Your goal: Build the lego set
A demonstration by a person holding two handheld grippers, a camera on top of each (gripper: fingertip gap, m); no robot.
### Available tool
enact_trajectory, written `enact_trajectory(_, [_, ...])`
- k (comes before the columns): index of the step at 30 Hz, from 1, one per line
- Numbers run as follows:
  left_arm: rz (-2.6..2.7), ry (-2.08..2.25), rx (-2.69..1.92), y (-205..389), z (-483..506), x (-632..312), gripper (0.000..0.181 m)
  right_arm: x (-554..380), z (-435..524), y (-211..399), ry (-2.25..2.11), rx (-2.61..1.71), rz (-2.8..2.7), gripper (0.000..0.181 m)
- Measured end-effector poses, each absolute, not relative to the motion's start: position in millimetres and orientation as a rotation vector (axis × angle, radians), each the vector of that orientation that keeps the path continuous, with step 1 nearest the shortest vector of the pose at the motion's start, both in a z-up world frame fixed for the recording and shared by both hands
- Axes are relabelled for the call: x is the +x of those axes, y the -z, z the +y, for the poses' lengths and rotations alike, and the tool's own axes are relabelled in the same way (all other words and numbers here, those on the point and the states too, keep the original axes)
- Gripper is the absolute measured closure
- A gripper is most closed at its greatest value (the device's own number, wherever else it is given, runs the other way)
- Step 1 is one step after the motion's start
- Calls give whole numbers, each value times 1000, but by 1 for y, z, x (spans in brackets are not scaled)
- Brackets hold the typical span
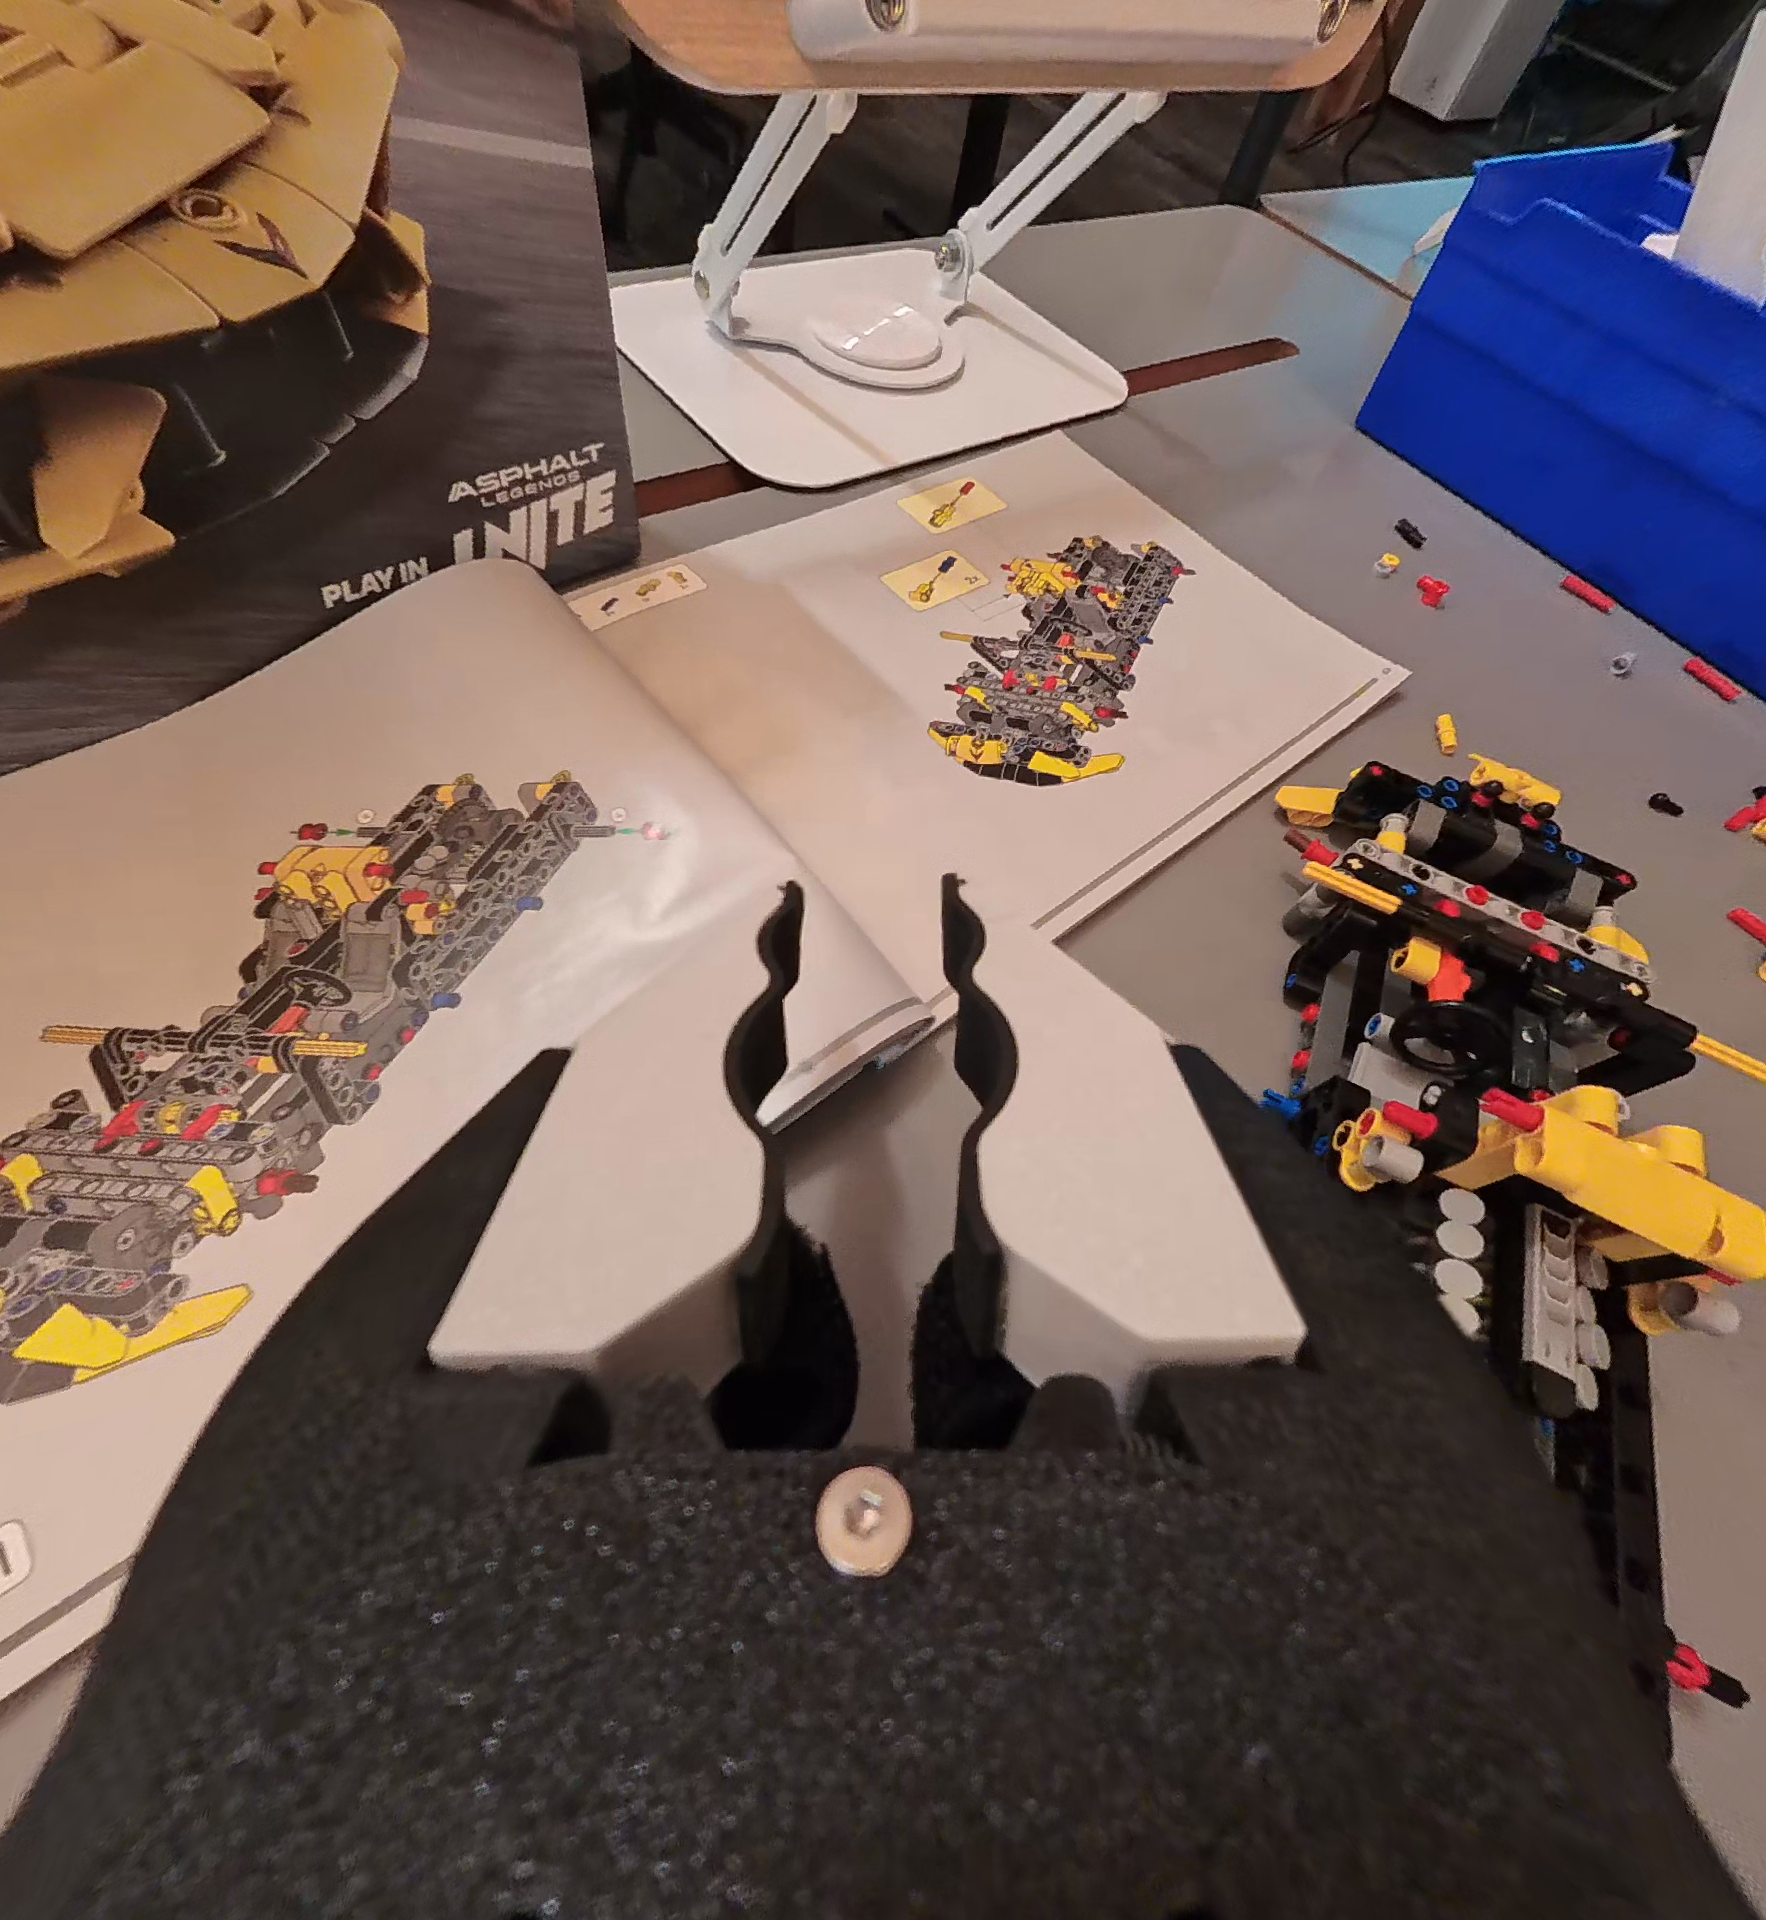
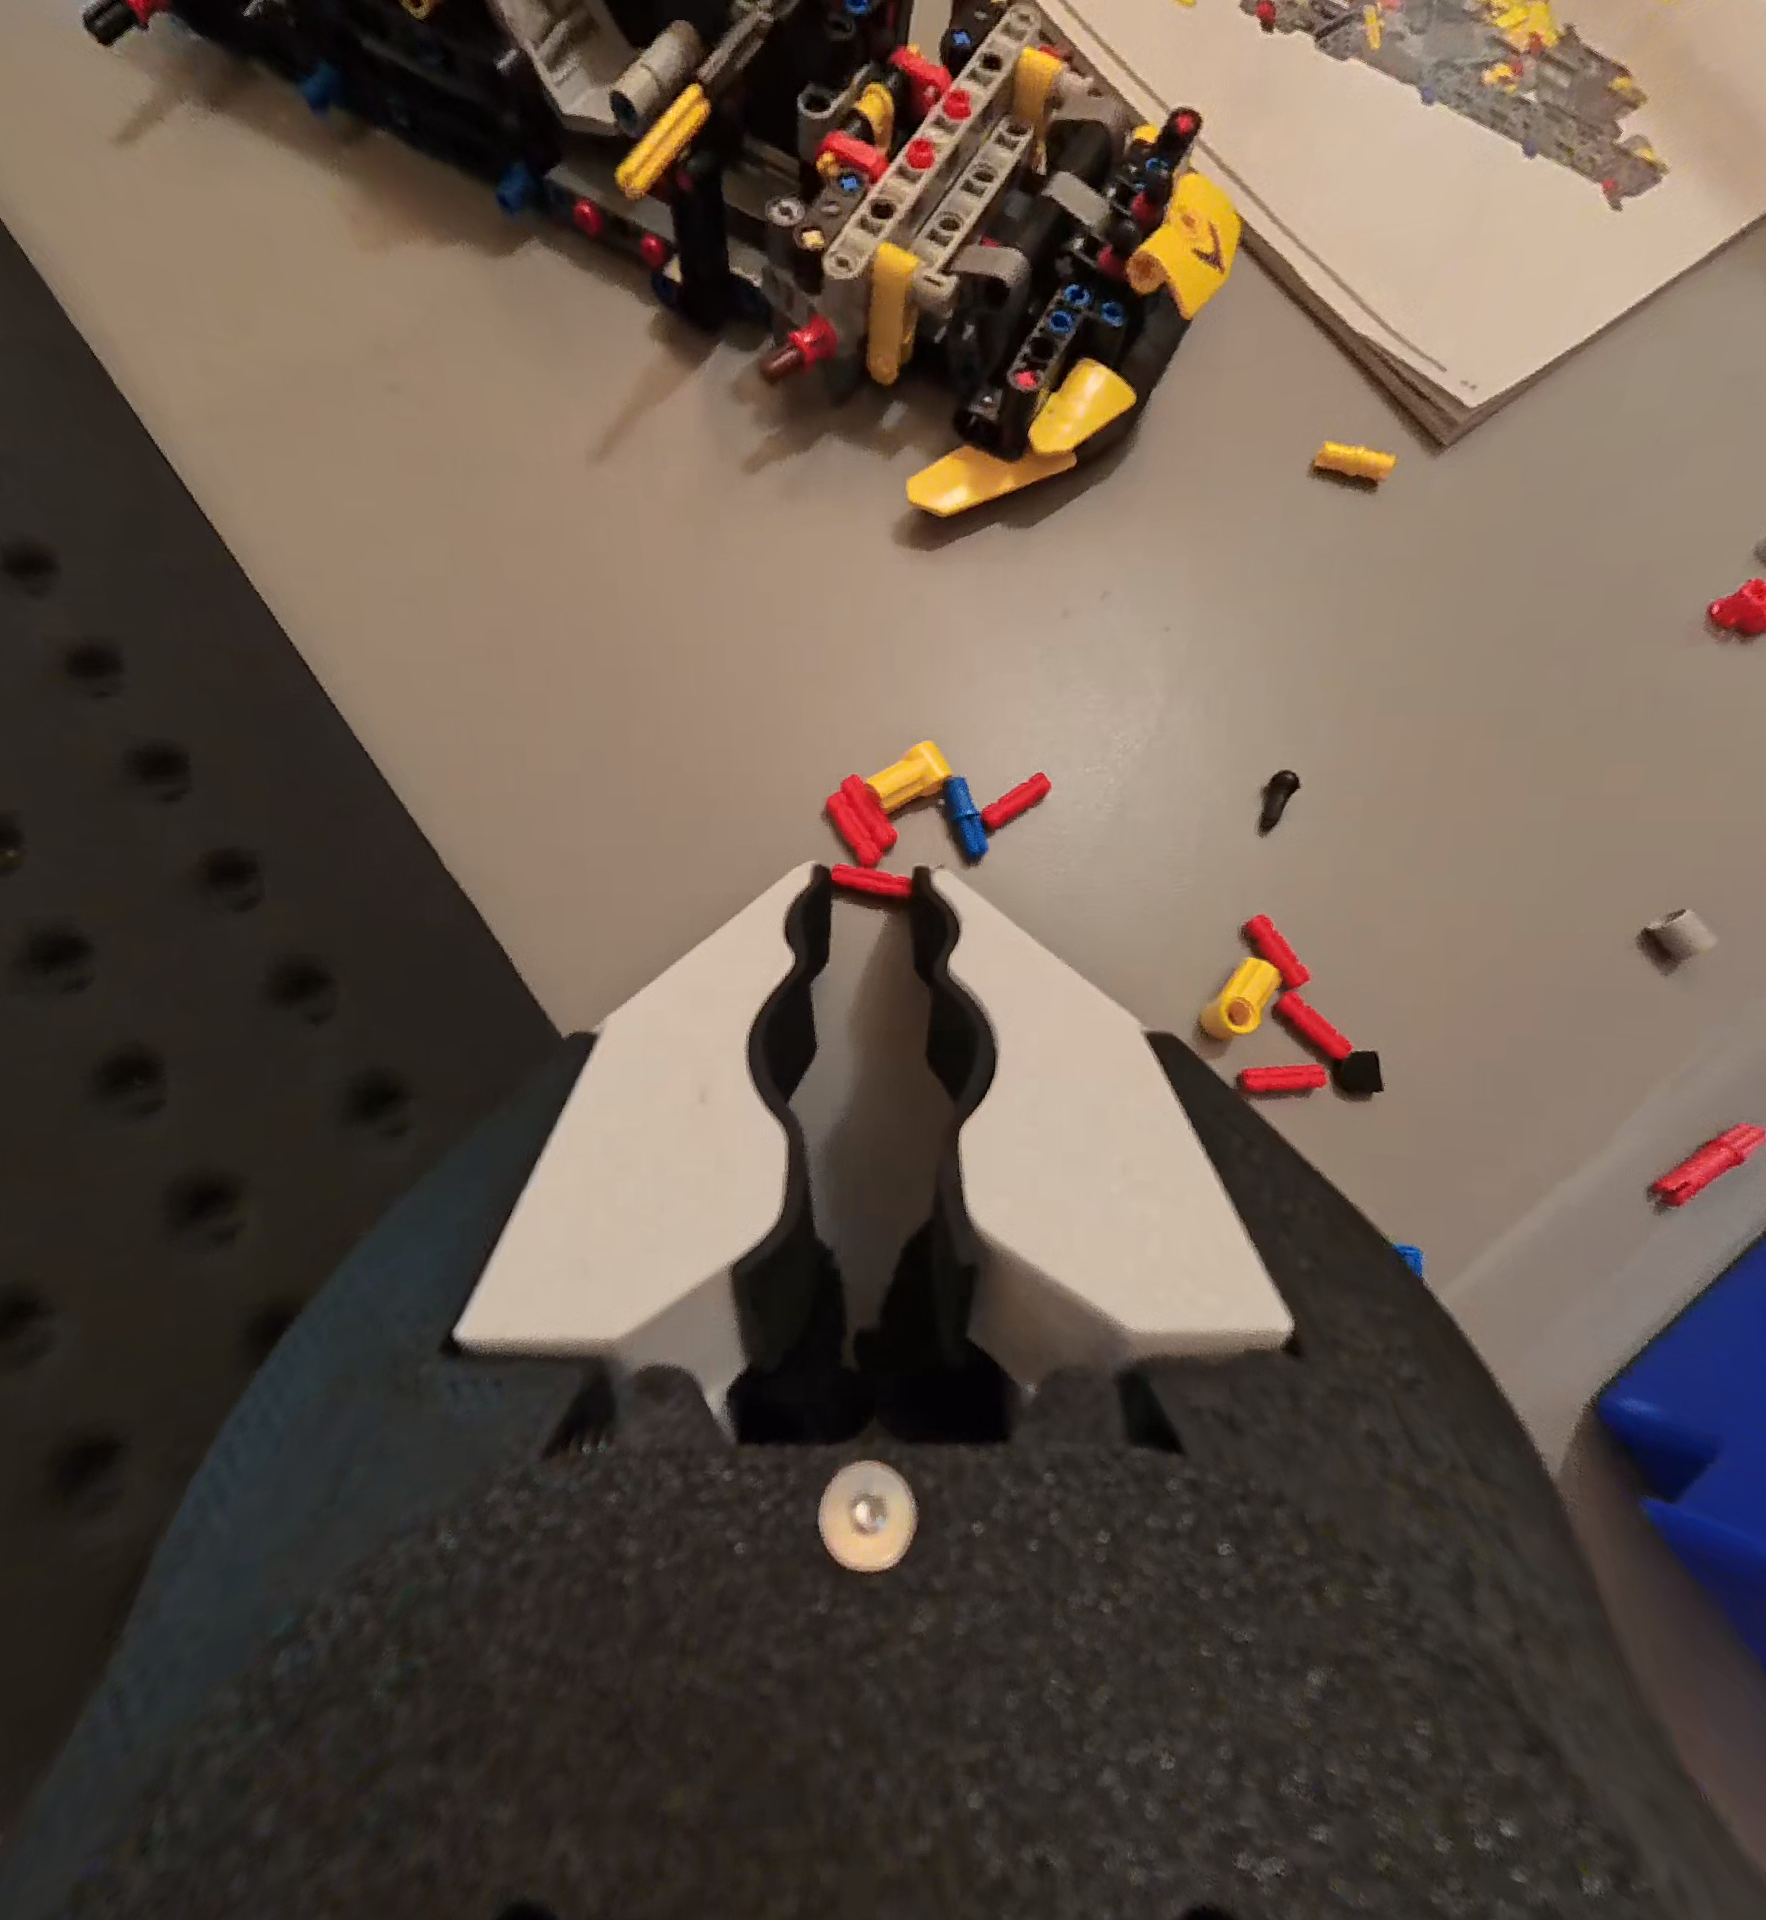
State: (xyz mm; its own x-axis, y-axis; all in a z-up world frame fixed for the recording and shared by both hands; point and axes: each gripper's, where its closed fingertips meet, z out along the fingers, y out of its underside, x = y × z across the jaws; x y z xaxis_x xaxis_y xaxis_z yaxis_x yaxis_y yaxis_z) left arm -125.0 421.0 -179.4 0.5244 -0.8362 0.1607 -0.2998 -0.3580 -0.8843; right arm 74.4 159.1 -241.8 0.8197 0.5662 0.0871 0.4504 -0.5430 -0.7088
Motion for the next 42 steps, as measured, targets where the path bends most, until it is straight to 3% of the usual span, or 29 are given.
enact_trajectory(7, [923,786,-1906,179,423,-127,154,15,163,212,-354,-2167,-772,167])
enact_trajectory(22, [920,771,-1932,184,428,-132,154,-54,198,243,-367,-2207,-1026,165])
enact_trajectory(25, [926,773,-1934,185,427,-131,154,-44,197,236,-370,-2203,-975,152])
enact_trajectory(34, [965,759,-1927,187,421,-126,154,113,188,218,-95,-2217,-361,155])
enact_trajectory(42, [960,748,-1939,190,424,-128,154,142,180,236,-39,-2288,-222,159])
